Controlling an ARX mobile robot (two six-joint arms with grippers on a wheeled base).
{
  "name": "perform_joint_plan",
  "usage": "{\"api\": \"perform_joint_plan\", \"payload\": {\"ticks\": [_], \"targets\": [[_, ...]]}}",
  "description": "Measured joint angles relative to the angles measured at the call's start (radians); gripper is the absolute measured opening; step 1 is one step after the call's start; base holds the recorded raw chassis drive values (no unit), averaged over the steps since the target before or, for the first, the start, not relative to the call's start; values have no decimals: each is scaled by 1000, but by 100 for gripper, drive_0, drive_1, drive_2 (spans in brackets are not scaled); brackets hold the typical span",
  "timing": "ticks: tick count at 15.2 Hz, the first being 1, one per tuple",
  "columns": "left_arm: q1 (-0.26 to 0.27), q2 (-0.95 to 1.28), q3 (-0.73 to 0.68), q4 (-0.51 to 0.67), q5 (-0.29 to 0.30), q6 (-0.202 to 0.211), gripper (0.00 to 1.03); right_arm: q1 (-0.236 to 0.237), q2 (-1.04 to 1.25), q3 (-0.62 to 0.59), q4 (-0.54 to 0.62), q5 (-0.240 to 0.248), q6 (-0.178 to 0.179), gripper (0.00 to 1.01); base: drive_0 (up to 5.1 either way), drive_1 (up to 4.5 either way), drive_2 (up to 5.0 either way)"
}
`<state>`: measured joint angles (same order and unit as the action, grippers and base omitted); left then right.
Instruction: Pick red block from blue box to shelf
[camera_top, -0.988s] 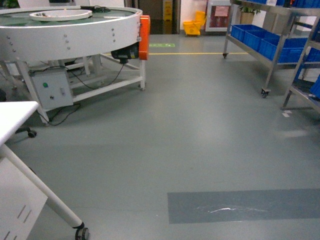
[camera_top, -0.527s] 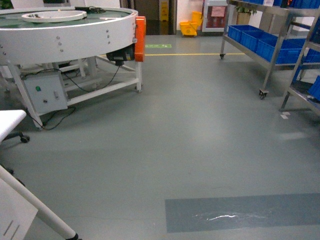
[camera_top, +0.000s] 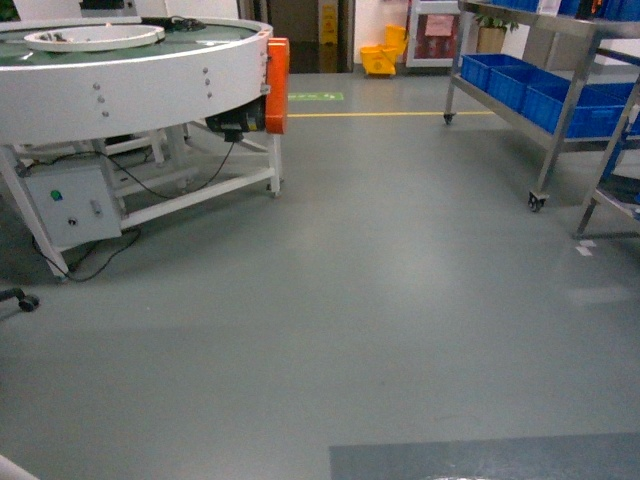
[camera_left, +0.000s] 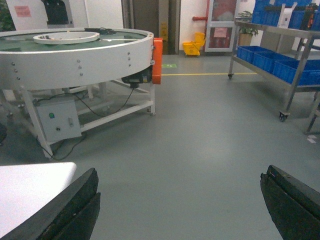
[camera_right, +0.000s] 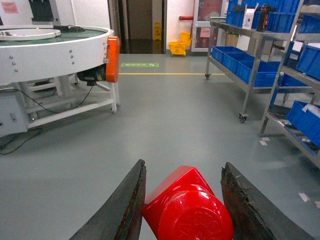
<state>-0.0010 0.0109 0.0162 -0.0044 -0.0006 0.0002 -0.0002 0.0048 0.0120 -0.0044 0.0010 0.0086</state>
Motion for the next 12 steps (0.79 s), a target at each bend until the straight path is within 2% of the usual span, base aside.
{"api": "perform_joint_plan", "payload": {"ticks": [7, 12], "targets": [[0, 0, 0, 3, 2, 0, 98, 0, 0, 0, -2, 2, 0, 38, -143, -143, -143], [0, 0, 0, 0, 0, 0, 98, 0, 0, 0, 1, 1, 0, 38, 6, 424, -412]]}}
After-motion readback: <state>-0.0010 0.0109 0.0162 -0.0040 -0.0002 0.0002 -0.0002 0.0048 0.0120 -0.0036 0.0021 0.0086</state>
